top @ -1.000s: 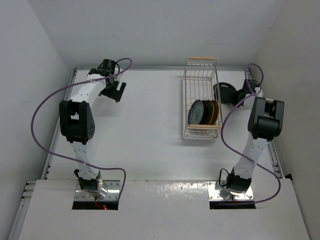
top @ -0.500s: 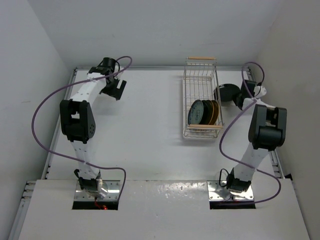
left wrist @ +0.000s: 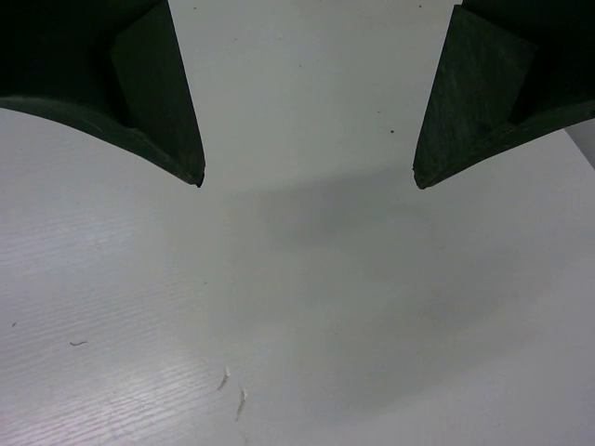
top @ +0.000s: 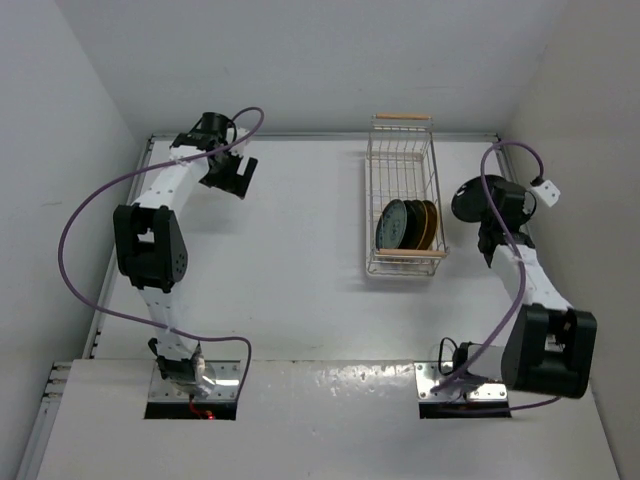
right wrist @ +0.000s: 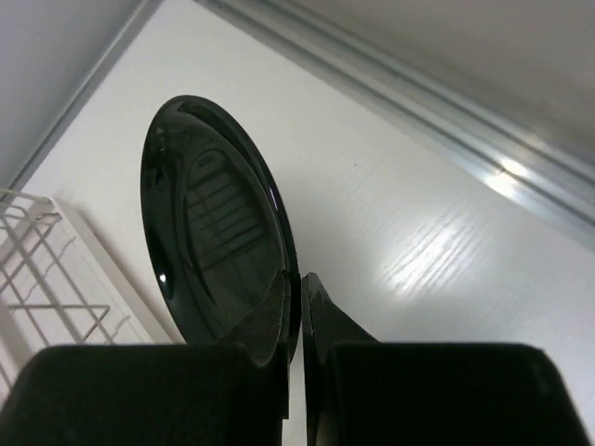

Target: Load the plates into the dish rack

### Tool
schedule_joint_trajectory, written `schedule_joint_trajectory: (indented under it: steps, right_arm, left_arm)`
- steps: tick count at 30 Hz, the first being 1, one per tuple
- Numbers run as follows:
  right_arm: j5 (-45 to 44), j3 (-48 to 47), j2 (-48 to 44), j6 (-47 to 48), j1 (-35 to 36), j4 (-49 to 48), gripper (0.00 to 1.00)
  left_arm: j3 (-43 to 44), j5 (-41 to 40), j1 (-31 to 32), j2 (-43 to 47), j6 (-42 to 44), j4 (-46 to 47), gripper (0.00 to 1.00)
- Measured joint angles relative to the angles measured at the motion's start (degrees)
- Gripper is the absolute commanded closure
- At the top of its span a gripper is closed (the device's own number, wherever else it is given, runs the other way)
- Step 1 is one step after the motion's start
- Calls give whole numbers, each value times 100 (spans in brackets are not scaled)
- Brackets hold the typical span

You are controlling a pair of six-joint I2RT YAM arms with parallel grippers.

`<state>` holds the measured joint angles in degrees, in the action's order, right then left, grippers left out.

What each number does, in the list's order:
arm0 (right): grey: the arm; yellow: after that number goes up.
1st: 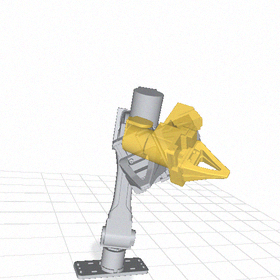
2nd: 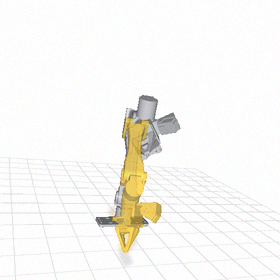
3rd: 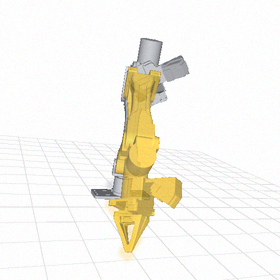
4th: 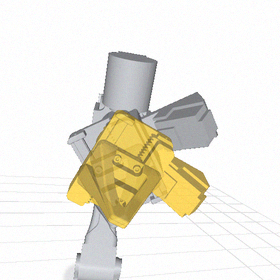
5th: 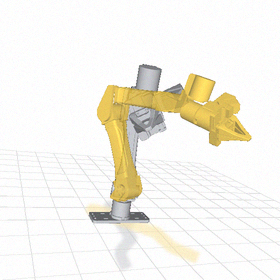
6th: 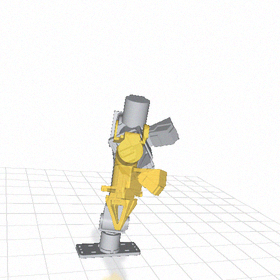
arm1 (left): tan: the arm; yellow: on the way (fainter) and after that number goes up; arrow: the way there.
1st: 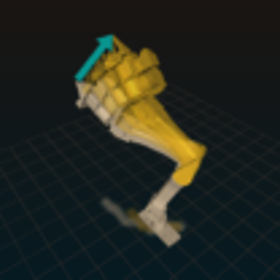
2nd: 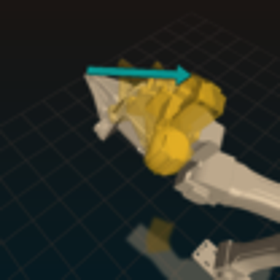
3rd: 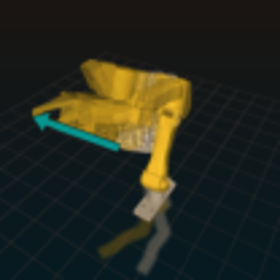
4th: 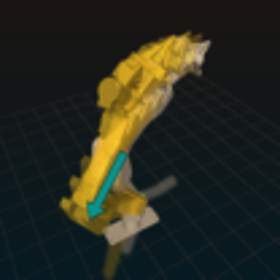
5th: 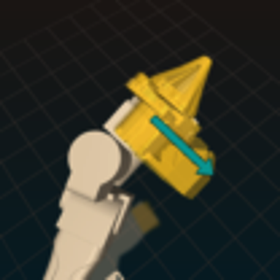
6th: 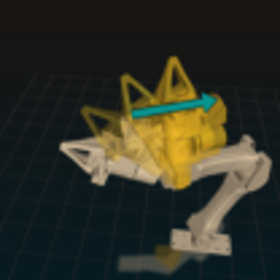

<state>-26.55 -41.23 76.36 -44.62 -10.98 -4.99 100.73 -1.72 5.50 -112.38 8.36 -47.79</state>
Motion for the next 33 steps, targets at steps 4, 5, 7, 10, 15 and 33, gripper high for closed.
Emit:
schedule_joint_trajectory:
  steps: [4, 5, 7, 10, 15, 33]
  right_arm:
    - [-623, 24, -892, 625, 382, 177, 100]
    - [-804, 4, -1117, 817, 503, 205, 100]
    - [-1178, -83, -1456, 1224, 765, 210, 100]
    - [-1770, -330, -1773, 1902, 1272, 184, 100]
    - [-2662, -640, -1897, 2879, 2544, 114, 100]
    - [-4712, -1062, -498, 3947, 5831, -240, 100]
  left_arm:
    - [-72, 184, 0, 114, -2, 31, 1]
    - [-83, 216, 0, 127, -2, 31, 1]
    - [-85, 267, -2, 129, -2, 33, 1]
    - [-87, 345, -2, 129, -2, 42, 1]
    - [-133, 389, -2, 199, -2, 76, 1]
    - [-610, 393, -2, 785, -2, 208, 1]
